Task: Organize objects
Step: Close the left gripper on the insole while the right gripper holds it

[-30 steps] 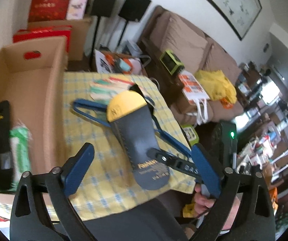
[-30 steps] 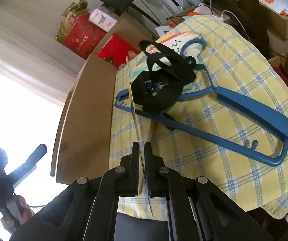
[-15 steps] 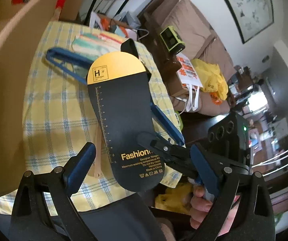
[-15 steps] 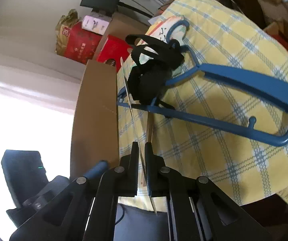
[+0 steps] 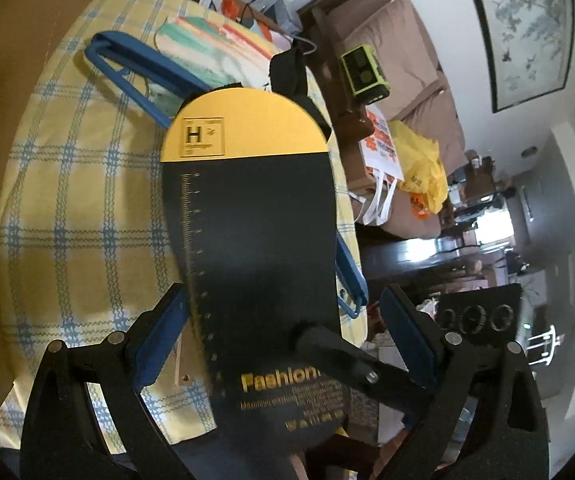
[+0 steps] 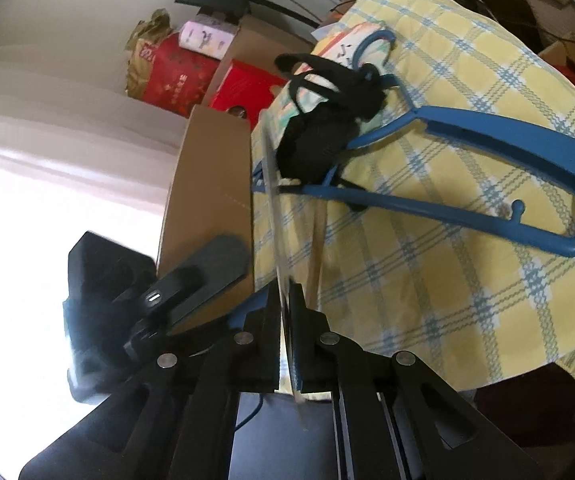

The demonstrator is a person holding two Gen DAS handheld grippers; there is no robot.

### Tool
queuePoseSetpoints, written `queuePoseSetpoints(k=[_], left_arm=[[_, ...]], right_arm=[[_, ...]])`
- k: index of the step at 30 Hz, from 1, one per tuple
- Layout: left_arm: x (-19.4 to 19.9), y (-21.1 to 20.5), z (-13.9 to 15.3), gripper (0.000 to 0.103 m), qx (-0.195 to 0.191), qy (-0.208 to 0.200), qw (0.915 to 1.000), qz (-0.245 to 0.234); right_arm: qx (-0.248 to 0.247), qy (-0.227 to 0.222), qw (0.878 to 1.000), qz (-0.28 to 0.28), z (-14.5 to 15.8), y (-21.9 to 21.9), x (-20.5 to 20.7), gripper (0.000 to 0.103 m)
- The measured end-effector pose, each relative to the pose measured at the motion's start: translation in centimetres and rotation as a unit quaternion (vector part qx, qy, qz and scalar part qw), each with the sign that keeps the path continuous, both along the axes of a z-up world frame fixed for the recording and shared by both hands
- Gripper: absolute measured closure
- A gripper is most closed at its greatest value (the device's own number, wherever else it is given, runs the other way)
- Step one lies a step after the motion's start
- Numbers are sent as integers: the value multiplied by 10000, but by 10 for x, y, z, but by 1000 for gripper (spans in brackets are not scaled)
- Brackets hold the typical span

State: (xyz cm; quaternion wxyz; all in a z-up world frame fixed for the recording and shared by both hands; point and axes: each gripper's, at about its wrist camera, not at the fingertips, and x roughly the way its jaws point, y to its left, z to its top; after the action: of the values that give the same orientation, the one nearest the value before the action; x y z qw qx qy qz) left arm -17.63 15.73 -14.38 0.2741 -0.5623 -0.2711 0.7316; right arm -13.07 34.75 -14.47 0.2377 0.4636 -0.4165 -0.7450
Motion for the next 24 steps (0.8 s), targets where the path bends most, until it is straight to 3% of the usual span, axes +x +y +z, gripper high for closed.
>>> queuePoseSetpoints(k=[1,3,12,24], left_arm=[[0,0,0,14,-21,11,10000,0],[-1,2,0,31,-60,38,10000,-39],[12,0,24,32,-219,452,9987,-52],[18,-20,60,32,-149,799,9967,37]], right_arm=[[13,16,10000,24,1,-1,1,98],[130,79,9998,99,5,-5,3,98],[702,388,9963,295,24,-21,8,98],[1796,999,9764,658,68,-56,10,94]])
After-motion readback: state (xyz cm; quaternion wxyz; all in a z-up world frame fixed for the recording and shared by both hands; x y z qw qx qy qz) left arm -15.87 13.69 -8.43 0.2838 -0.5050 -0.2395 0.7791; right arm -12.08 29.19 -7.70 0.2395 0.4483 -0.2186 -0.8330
